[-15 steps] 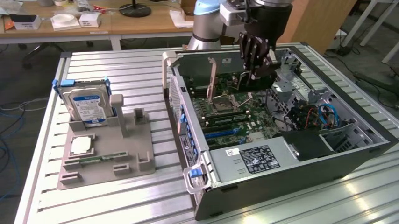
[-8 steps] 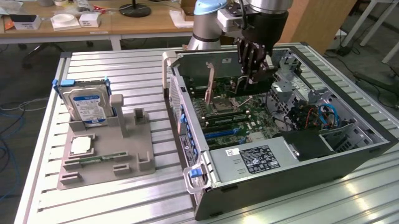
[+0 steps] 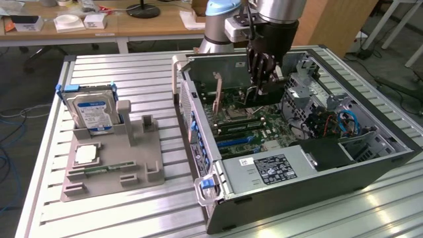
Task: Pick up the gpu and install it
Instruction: 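Insert the gpu into the slot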
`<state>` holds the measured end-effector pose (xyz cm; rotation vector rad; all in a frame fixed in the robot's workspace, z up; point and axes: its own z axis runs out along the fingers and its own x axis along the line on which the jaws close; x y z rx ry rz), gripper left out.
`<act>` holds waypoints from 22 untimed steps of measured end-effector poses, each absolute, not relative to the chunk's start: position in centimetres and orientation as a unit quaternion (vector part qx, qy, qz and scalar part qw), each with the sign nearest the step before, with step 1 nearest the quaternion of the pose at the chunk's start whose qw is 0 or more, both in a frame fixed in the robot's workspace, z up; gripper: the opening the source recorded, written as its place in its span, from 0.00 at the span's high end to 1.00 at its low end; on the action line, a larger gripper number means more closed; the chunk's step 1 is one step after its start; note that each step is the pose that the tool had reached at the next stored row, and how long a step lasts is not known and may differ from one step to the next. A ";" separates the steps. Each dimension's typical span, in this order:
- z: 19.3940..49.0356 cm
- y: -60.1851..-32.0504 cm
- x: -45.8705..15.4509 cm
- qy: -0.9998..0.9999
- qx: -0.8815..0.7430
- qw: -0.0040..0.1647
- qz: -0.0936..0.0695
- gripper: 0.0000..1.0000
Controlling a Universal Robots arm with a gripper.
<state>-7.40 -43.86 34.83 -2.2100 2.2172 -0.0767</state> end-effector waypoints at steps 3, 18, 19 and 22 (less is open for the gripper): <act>34.5 -44.2 -7.4 0.708 -0.706 0.003 -0.022 0.73; 32.8 -44.8 -7.7 0.708 -0.706 -0.001 -0.025 0.73; 32.6 -44.7 -7.7 0.708 -0.706 -0.001 -0.024 0.73; 32.0 -44.6 -7.8 0.708 -0.706 0.001 -0.023 0.73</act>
